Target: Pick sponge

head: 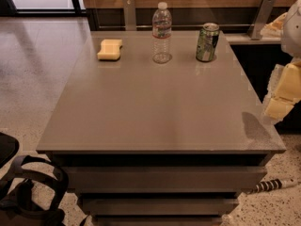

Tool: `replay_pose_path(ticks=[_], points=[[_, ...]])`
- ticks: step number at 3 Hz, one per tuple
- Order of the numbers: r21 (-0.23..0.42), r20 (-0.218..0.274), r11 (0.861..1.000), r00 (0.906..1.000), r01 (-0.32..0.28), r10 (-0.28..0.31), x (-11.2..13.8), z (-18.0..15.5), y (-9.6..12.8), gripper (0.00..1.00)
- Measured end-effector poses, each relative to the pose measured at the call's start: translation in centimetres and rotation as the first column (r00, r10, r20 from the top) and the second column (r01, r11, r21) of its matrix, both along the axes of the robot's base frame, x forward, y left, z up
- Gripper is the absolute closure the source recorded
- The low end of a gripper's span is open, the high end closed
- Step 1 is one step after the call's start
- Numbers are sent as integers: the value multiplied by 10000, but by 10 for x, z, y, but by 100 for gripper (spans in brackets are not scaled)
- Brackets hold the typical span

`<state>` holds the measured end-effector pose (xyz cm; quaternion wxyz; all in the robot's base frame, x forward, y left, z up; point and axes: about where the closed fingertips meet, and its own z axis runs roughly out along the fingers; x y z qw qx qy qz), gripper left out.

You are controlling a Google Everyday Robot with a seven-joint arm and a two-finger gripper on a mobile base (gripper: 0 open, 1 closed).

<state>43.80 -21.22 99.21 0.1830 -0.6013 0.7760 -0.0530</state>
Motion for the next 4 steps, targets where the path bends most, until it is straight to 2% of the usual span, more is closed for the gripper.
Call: replay_pose_path(ticks=[1, 2, 3, 4], points=[[0, 2, 10000, 10000, 0, 0, 0, 0, 0, 0], [316, 282, 9995, 9996, 49, -58, 10, 3, 7, 0], [1269, 630, 9919, 9979, 35, -115, 27, 5, 36, 0], [2664, 1001, 9638, 9948, -69, -206, 42, 4, 80, 0]])
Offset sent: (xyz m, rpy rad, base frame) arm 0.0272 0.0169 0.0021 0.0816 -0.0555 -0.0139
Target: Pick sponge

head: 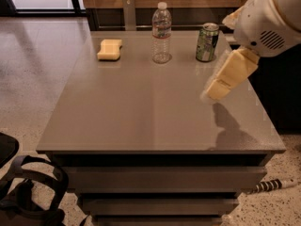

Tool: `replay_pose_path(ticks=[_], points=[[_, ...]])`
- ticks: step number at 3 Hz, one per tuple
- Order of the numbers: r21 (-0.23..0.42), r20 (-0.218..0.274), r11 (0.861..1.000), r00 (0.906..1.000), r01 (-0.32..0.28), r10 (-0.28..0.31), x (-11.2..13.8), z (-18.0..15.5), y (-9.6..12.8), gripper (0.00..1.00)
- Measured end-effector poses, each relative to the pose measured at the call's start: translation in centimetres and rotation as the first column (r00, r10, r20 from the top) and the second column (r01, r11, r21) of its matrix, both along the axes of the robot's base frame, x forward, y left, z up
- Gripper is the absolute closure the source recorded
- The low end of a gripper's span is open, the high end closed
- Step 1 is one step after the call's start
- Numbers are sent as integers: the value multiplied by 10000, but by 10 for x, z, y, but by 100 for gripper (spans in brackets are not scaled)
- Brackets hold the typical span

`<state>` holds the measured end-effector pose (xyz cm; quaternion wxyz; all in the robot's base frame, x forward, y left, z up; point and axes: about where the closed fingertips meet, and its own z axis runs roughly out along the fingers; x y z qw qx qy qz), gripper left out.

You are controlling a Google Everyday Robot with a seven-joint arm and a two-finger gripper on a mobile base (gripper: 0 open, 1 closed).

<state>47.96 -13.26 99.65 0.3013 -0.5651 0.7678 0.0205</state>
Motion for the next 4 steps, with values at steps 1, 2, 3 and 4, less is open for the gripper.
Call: replay_pose_path(ticks=[1, 2, 3, 4], points=[[1239, 427, 9920, 9989, -229, 178, 12, -10, 41, 0], [2275, 916, 9731, 9957, -362, 156, 36, -25, 78, 0], [3027, 1312, 9526, 9913, -299, -106, 67, -33, 105, 0], [3439, 1435, 9390, 9886, -70, -452, 101, -38, 124, 0]])
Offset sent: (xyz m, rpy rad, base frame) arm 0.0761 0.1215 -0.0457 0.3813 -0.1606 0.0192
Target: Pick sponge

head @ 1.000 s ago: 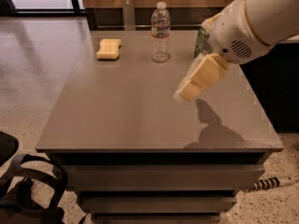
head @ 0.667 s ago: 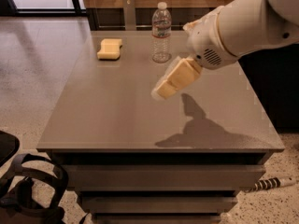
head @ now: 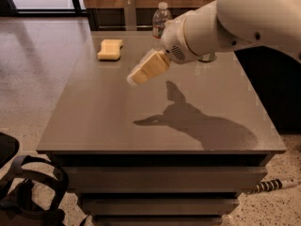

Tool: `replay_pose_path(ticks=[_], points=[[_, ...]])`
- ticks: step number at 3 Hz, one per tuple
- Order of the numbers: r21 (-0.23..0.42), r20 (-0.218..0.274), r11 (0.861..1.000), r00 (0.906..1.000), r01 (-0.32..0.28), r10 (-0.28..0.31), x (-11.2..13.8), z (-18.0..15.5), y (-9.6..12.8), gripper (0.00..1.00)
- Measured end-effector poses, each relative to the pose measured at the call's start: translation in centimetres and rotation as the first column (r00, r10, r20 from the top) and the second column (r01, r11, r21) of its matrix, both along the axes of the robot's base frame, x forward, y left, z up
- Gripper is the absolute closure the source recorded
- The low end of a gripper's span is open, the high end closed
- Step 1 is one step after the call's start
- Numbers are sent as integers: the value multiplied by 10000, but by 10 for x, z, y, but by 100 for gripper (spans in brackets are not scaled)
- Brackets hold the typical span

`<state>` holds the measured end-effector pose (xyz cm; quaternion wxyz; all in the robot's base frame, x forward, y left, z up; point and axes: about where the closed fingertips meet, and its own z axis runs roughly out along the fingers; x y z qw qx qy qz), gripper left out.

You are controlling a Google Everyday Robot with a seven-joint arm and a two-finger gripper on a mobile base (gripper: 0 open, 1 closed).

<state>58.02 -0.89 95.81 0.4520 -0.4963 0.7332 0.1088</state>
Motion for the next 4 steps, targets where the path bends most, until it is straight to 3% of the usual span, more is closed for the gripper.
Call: replay_pose_path(ticks=[1, 2, 3, 4], points=[[326, -468, 9980, 9975, 547, -532, 27, -1, 36, 0], [316, -450, 9980, 9976, 542, -528, 27, -1, 36, 0], [304, -293, 9978, 9979, 592, -583, 42, -1, 43, 0], [168, -147, 9978, 9979, 634, -632, 72, -5, 59, 0]])
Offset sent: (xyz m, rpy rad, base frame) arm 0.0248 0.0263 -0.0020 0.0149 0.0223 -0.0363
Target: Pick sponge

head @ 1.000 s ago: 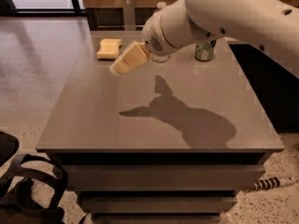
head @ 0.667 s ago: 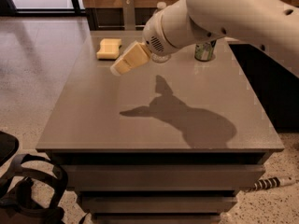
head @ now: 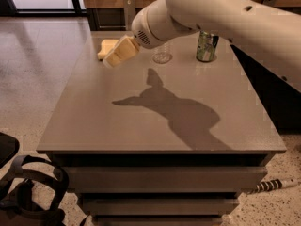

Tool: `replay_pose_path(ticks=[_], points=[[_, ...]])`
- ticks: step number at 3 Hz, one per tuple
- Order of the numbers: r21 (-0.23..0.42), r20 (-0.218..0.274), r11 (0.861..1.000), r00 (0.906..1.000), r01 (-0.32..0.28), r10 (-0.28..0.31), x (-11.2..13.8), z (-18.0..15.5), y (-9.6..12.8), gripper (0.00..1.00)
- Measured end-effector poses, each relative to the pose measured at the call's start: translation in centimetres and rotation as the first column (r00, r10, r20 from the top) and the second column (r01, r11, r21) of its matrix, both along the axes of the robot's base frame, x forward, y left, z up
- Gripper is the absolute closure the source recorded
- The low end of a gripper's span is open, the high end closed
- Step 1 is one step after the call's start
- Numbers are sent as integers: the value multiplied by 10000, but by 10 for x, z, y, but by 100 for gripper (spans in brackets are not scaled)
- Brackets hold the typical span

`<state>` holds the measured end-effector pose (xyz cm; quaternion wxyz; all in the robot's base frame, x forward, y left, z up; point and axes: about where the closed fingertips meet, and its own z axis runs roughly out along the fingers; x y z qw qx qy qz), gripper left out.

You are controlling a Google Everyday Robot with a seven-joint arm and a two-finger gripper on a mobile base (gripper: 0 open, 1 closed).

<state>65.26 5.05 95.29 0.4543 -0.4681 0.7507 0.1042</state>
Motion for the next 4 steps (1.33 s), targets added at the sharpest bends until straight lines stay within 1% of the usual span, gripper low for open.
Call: replay_pose_path(ticks=[1, 2, 3, 4], points=[[-39, 98, 9999, 9999, -142, 143, 28, -10, 26, 0], [282, 42, 9983, 9987, -506, 505, 52, -27, 55, 0], [761, -129, 9951, 9978, -636, 647, 74, -52, 71, 0], [1372, -280, 9899, 9988, -350, 392, 97, -75, 73, 0]])
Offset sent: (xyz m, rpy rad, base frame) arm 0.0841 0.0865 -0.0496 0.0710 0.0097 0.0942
